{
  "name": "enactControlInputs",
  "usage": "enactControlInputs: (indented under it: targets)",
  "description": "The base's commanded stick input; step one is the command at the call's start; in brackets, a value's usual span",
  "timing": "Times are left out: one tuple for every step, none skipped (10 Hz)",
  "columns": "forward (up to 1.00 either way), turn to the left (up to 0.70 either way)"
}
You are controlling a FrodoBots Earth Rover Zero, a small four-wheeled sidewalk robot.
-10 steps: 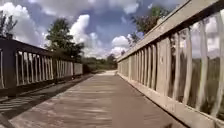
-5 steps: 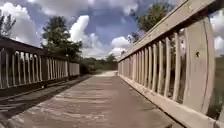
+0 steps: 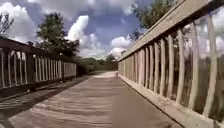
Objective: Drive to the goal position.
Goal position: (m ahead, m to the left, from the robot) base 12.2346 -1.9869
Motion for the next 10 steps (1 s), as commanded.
enactControlInputs:
  targets:
    - [1.0, 0.27]
    - [1.0, 0.0]
    - [1.0, 0.0]
    - [1.0, 0.0]
    - [1.0, 0.0]
    - [1.0, 0.0]
    - [1.0, 0.0]
    - [1.0, 0.0]
    - [1.0, 0.0]
    - [1.0, 0.0]
